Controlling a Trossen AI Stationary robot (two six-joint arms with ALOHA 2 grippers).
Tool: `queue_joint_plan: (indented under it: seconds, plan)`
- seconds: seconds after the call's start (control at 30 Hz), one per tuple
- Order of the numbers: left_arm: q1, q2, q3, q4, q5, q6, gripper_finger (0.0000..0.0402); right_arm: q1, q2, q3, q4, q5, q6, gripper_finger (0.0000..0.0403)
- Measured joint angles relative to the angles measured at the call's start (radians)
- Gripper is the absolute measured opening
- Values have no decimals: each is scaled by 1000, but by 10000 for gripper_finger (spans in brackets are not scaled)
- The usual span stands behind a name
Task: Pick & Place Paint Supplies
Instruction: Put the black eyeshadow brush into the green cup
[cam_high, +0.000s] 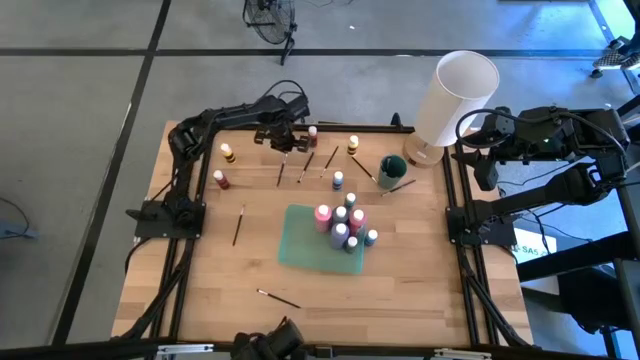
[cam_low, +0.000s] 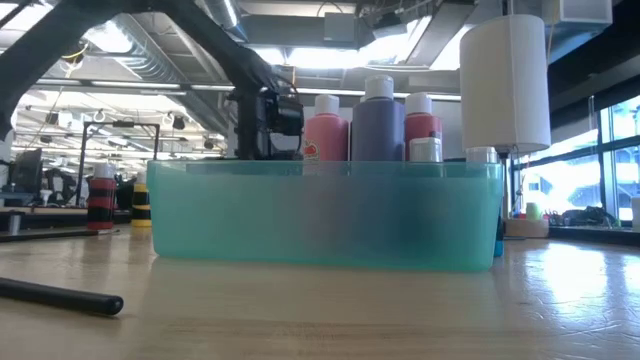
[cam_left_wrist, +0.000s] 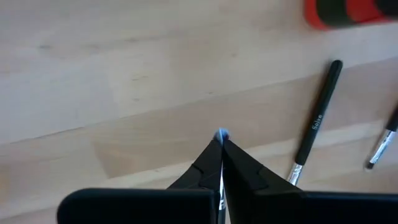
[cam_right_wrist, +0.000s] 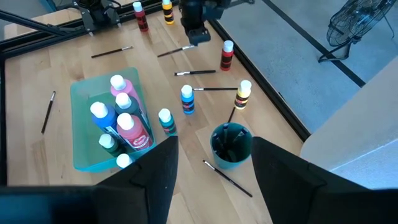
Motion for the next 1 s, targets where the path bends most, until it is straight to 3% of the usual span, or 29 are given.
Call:
queue_joint_plan:
  seconds: [0.2, 0.43, 0.73, 1.0]
  plan:
    - [-3, -142, 1, -4, -27, 12, 1, 0, 0, 0, 1, -6, -8, 206]
    - [-4, -405, 2, 45, -177, 52, 1, 0, 21, 0, 73, -10, -86, 206]
    - [-132, -646, 3, 501, -194, 278, 1, 0, 56, 0, 288, 24, -365, 206]
    - [-351, -647, 4, 978, -116, 616, 2, 0, 85, 0, 510, 21, -420, 206]
